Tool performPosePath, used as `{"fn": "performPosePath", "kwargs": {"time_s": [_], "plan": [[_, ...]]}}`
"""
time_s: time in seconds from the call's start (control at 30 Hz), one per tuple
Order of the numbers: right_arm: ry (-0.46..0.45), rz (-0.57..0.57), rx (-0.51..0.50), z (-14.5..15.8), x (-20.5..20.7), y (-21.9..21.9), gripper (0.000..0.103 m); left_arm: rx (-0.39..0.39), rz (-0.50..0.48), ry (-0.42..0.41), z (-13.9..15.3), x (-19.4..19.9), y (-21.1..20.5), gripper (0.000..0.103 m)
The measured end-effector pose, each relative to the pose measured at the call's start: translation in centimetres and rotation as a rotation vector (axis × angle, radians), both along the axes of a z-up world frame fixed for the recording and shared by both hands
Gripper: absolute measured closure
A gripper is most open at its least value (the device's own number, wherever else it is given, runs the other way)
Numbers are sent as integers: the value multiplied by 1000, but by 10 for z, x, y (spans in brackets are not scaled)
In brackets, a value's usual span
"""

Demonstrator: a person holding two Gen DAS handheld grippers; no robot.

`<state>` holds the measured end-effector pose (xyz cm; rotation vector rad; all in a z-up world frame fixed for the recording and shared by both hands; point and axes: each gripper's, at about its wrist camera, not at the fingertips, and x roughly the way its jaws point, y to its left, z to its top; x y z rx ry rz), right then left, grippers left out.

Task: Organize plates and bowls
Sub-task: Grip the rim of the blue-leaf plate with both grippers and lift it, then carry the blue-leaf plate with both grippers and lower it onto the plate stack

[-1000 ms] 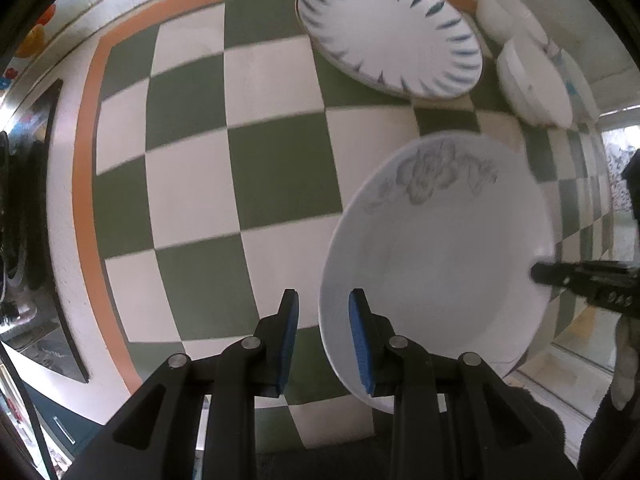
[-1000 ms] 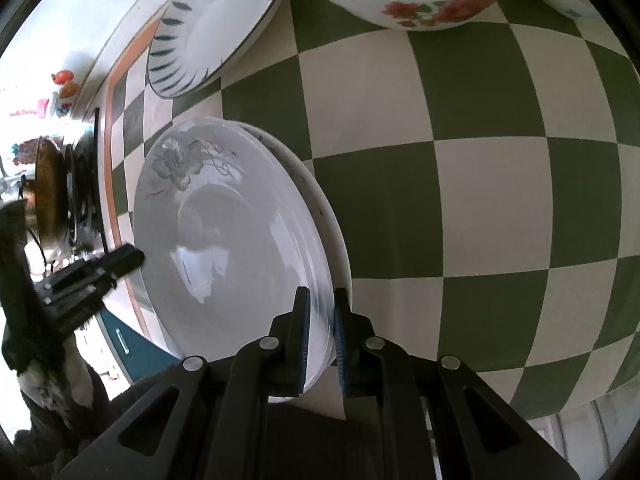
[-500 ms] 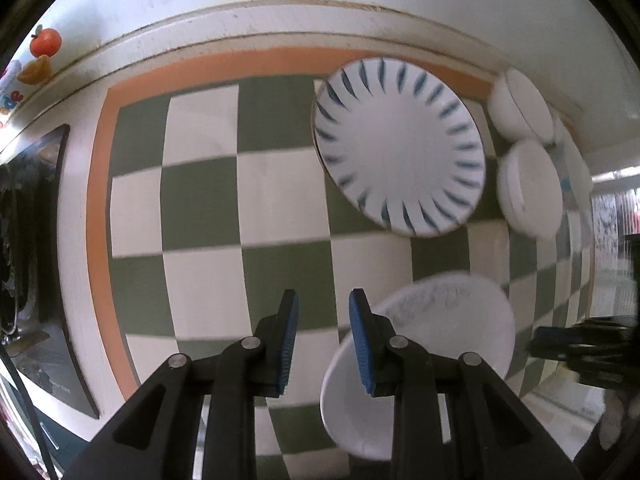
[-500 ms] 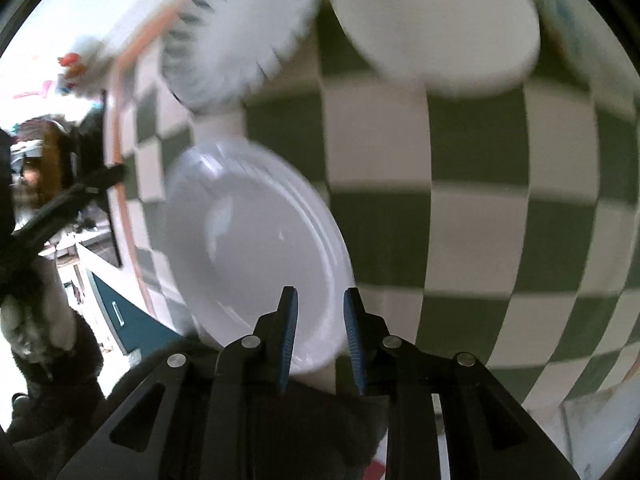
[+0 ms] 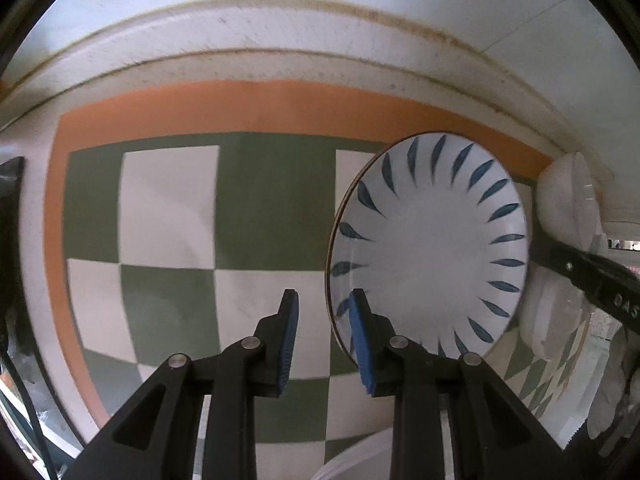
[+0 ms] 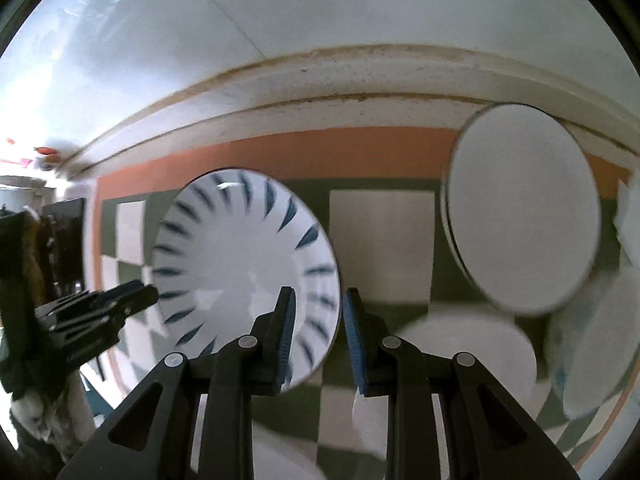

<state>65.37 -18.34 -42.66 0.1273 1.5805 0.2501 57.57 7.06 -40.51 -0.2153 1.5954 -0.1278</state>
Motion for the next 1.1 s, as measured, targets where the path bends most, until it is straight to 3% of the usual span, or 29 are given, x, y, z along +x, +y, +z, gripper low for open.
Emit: {"fn": "performPosePath", "kwargs": {"time_s": [0.1, 0.17, 0.4, 0.53, 0.8, 0.97, 1.1], "plan": [[53, 0, -8, -24, 11, 7, 80, -23, -1, 7, -11, 2, -2, 88], [50, 9, -41, -31, 14, 7, 91, -45, 3, 5, -14, 1, -3, 90], [40, -14, -5, -27, 12, 1, 91, -12, 9, -16, -5, -13, 1, 90], [26, -19, 20, -9, 6, -5, 92, 4, -3, -43, 15, -24, 3, 90], [-18, -49, 72, 53, -31, -30, 92, 30, -75, -117, 74, -55, -10, 90], [-53, -63, 75, 87, -85, -39, 92, 28, -106, -164, 98, -94, -15, 90], [-57, -67, 68, 91, -135, -30, 92, 33, -136, -173, 106, -128, -11, 90]]}}
